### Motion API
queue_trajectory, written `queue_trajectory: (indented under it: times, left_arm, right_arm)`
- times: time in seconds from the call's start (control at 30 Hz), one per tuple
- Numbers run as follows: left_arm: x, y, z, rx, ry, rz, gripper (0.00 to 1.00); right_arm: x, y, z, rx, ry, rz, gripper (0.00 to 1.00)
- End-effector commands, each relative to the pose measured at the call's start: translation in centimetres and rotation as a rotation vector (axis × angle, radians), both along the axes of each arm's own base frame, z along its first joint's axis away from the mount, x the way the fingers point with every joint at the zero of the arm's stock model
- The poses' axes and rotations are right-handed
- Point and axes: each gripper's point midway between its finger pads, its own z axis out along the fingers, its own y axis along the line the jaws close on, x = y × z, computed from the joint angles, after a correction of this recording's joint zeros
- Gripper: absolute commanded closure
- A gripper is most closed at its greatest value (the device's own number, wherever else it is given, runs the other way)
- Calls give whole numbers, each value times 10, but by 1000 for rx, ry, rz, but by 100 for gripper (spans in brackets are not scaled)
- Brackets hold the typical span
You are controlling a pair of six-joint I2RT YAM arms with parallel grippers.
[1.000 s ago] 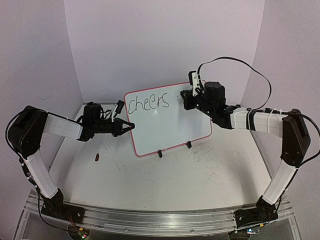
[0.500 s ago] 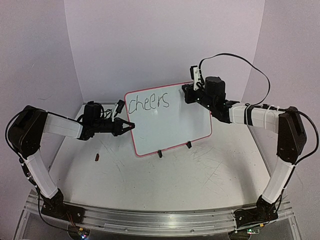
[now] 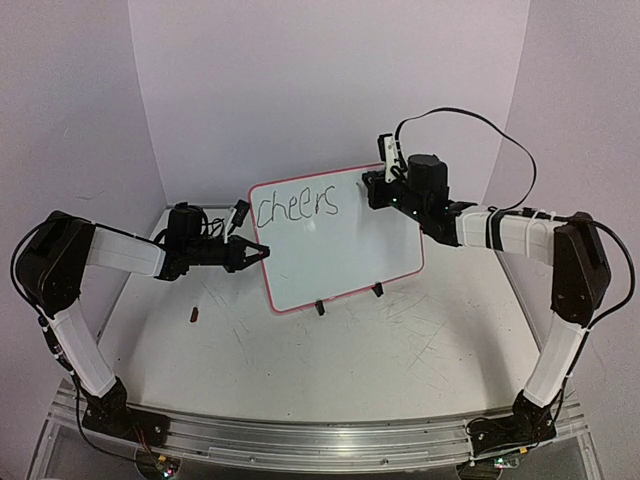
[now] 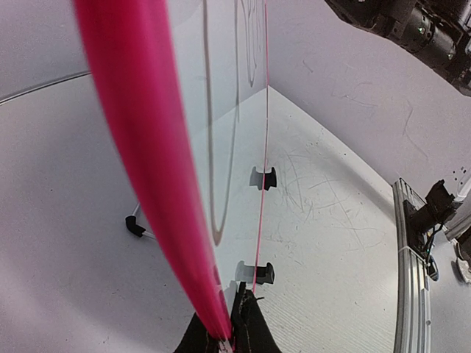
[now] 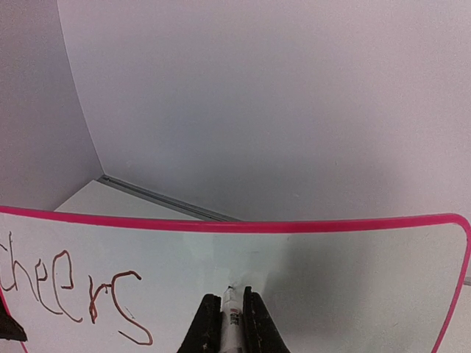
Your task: Write a sentence on the whiteboard
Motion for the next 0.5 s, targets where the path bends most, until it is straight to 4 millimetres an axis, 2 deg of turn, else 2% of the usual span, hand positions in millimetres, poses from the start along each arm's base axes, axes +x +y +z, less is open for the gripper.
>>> queue_trajectory:
  times: [0.0, 0.47]
  left_arm:
    - [30, 15, 13, 77, -154, 117, 100]
    - [28, 13, 13, 73, -151, 110, 100]
  right_arm:
    - [-1, 0, 1, 25, 4, -2, 100]
    - [-13, -8, -28, 31, 80, -13, 100]
